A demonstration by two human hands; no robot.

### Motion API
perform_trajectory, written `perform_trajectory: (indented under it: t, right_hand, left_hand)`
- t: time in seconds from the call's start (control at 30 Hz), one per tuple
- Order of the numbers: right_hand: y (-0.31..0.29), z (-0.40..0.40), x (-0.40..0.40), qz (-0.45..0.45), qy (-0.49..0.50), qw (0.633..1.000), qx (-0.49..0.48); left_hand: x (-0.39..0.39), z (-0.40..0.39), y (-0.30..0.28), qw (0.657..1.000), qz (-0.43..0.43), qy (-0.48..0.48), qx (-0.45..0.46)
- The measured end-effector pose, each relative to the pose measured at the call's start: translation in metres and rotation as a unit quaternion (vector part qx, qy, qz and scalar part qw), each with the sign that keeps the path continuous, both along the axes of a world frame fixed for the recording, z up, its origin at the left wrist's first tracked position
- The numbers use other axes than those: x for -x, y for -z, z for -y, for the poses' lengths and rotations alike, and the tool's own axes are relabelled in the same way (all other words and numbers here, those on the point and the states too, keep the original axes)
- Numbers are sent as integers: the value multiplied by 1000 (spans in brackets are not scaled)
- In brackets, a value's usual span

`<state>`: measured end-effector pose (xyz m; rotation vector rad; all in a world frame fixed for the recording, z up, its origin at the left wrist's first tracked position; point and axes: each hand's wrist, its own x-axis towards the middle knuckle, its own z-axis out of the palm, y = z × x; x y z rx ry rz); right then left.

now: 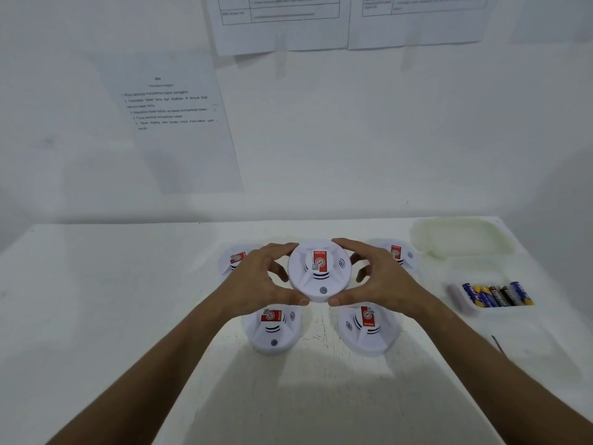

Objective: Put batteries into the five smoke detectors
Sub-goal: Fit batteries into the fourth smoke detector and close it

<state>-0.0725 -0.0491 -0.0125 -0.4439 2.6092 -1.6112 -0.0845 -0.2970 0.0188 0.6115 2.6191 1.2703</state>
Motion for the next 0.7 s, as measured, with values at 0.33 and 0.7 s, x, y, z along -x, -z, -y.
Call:
perform_trajectory:
  t: [0.33,0.7]
  right_hand:
    - [8,1,26,26,16,999,-10]
    - [15,4,50,16,30,999,-24]
  left_hand:
    - [27,-1,6,1000,-5,1,1]
    - [57,-4,23,1000,14,-7,6]
